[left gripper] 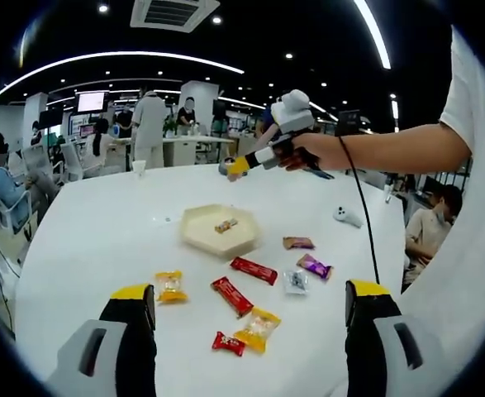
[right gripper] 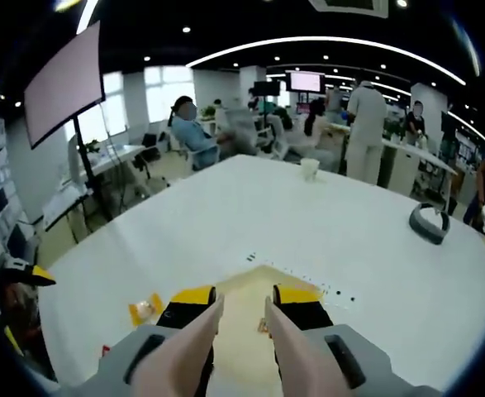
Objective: Place the target food into the container with the food tongs after gripping and lifting it, then release it inside without dropping or visibly crushing the food.
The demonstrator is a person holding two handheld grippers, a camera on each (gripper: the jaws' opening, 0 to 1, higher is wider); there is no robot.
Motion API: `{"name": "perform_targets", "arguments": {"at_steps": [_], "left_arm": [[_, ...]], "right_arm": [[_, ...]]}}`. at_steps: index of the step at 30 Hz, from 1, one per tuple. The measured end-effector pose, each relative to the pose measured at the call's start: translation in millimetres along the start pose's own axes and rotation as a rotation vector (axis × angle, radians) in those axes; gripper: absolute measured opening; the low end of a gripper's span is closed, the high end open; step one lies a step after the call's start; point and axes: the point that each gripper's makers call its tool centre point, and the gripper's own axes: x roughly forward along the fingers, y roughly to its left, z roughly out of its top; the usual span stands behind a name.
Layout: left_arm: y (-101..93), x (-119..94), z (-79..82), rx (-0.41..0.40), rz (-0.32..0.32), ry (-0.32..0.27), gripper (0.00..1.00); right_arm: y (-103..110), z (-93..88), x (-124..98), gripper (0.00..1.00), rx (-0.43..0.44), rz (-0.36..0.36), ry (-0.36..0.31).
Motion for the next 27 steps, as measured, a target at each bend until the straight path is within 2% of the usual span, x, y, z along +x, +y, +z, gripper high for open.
{"name": "perform_targets", "arguments": {"at_steps": [4, 10, 16, 21, 26, 27], "left_arm": [[-6.2, -1.0, -1.9, 0.001, -0.009, -0.012, 0.96], [-21.5, -1.9, -3.7, 0.018, -0.042, -0.018, 0.95], [-33.6, -6.1, -5.3, 0.048, -0.092, -0.010, 0.95], [-38.1, -6.2, -3.2, 0.054, -0.117, -0.022, 0.95], [-50.2, -6.8, 0.8, 0.060, -0.111, -0.022, 0.95], [-56.1, -6.0, 3.1, 0.057, -0.102, -0.029, 0.95]], "right_arm": [[5.2, -12.2, -13.3, 0.27, -0.063, -0.012, 0.021], [17.6, -32.8, -36.7, 0.26, 0.020, -0.006, 0.018], [35.4, -63.4, -69.6, 0.26, 0.086, -0.018, 0.008], [43.8, -83.1, -88.3, 0.26, 0.098, -0.035, 0.009], [50.6, -86.7, -104.1, 0.27, 0.087, -0.024, -0.018], [54.0, -87.8, -109.8, 0.27, 0.054, -0.014, -0.024]]}}
